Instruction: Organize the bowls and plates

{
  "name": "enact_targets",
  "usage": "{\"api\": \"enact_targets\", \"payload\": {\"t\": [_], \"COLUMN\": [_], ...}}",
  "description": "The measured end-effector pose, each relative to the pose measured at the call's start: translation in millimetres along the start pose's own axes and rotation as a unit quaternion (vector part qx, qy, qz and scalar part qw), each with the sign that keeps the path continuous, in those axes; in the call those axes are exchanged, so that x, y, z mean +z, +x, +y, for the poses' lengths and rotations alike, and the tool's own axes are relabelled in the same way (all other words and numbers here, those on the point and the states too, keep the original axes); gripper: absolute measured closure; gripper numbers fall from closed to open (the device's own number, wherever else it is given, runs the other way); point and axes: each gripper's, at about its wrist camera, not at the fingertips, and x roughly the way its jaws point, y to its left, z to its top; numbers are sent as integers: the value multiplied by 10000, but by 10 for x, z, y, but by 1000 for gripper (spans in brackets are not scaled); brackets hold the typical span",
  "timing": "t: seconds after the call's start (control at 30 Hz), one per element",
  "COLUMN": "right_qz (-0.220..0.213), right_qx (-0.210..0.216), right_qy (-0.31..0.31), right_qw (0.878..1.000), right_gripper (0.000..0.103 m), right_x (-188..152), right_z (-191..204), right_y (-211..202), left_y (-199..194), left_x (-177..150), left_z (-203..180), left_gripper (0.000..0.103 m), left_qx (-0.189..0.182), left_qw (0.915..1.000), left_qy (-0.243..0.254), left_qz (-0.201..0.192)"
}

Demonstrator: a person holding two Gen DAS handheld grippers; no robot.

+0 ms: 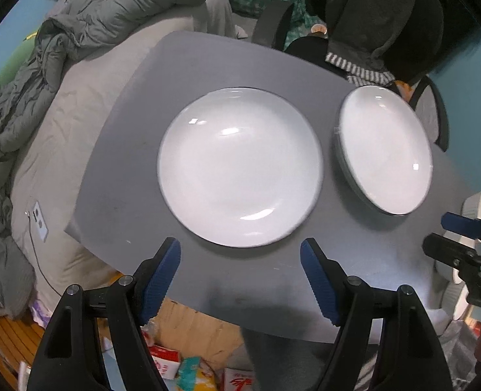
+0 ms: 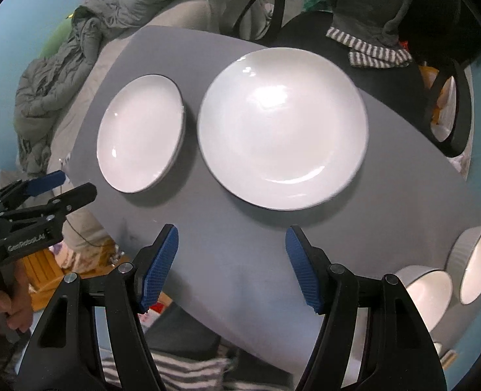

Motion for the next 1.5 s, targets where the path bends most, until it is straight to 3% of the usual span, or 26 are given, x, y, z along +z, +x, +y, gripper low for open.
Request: {"api": "enact_targets", "payload": {"t": [0.43,0.77,1.33,1.5], "right_qz": [-21,37,278,317], "right_qx": [362,370,293,265], "right_qy": [728,1082,1292,1289], "right_qw": [9967,9934,9908,9908], "right_gripper": [35,35,35,45], "right_x": [267,401,513,509], "right_z": [389,535,553,549], "right_y": [462,747,1074,1153], "left_y": [382,745,1013,1020], "left_x": [716,1145,1180,1179], "left_z": [568,841,877,911], "left_gripper": [26,26,26,26], "left_qx": [-354,-639,-548,-641], "left_qw": [9957,9902,9853,9861], "left_qy": [769,981,1338,1242], "left_qz": [365,760,910,893]}}
